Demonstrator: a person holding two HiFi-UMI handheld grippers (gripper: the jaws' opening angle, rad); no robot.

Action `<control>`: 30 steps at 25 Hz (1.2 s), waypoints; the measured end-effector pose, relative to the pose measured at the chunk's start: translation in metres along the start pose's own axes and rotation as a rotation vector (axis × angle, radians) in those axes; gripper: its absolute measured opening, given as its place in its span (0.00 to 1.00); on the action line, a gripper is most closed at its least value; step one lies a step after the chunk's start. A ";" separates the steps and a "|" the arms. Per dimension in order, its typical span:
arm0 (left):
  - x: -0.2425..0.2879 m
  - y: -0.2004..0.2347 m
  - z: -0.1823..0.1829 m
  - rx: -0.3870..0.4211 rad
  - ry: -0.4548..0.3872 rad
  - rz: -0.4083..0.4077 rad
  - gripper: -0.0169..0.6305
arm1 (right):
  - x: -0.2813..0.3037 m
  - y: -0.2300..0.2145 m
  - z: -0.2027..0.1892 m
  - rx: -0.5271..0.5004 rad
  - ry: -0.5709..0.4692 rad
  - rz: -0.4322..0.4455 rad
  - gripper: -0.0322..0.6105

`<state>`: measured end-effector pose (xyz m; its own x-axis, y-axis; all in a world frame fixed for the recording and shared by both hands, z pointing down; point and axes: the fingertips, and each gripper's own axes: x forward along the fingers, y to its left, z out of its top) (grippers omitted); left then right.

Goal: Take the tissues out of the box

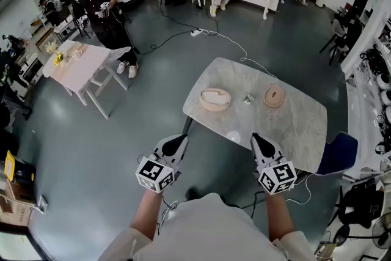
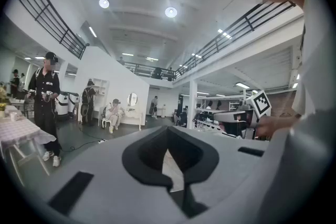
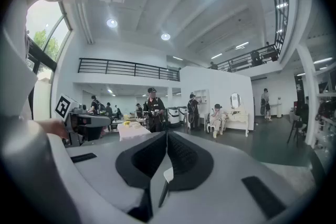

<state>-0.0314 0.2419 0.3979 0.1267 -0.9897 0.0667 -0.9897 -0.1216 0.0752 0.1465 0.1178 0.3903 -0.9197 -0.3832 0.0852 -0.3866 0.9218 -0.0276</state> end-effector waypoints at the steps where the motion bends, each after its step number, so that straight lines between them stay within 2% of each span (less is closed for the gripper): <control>1: 0.000 0.001 0.000 -0.001 -0.001 0.000 0.04 | 0.001 0.001 0.001 -0.002 -0.002 0.001 0.10; 9: 0.001 0.004 -0.002 -0.014 -0.008 -0.001 0.04 | 0.005 0.003 0.004 -0.010 -0.010 -0.001 0.10; 24: -0.014 0.027 -0.014 -0.042 0.009 0.019 0.04 | 0.015 0.017 -0.005 0.041 0.012 -0.049 0.10; 30: -0.015 0.038 -0.018 -0.045 0.008 0.004 0.13 | 0.023 0.027 -0.011 0.040 0.025 -0.062 0.10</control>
<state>-0.0703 0.2538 0.4173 0.1235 -0.9895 0.0746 -0.9863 -0.1141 0.1195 0.1162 0.1344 0.4029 -0.8920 -0.4378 0.1125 -0.4460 0.8929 -0.0613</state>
